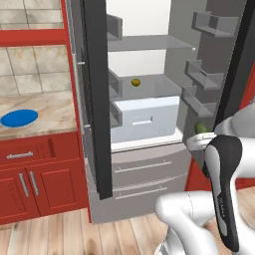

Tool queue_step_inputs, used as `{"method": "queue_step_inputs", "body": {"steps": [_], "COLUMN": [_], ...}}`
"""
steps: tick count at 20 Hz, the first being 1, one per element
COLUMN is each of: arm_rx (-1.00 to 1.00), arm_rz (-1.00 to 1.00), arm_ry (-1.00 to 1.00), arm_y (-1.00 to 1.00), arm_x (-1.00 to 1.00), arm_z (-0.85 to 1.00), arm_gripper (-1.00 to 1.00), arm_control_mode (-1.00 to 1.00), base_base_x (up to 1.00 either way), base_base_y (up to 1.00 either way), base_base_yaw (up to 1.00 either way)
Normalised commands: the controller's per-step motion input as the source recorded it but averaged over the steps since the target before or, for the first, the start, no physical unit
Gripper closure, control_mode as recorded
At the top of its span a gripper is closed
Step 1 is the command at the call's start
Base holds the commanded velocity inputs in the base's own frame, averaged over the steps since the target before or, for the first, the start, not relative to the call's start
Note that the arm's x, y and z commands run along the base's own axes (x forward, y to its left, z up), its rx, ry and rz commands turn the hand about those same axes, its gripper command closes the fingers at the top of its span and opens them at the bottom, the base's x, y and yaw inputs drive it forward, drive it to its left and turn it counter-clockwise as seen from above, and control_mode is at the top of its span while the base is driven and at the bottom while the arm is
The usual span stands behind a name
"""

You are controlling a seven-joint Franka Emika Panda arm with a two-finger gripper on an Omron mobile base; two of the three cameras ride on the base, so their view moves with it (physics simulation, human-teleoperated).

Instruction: Pick cucumber from the fridge and place it on the plate on the counter.

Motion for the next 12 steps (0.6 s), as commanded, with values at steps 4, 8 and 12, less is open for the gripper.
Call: {"method": "queue_step_inputs", "body": {"steps": [4,8,12], "arm_rx": [0.00,0.00,0.00], "arm_rz": [0.00,0.00,0.00], "arm_ry": [0.00,0.00,0.00], "arm_y": [0.00,0.00,0.00], "arm_x": [0.00,0.00,0.00], "arm_z": [0.00,0.00,0.00], "arm_gripper": [1.00,1.00,1.00], "arm_control_mode": [1.00,1.00,1.00], "base_base_x": [-0.76,-0.29,-0.05], "base_base_y": [0.64,1.00,1.00], "base_base_yaw": [-0.04,-0.01,-0.02]}}
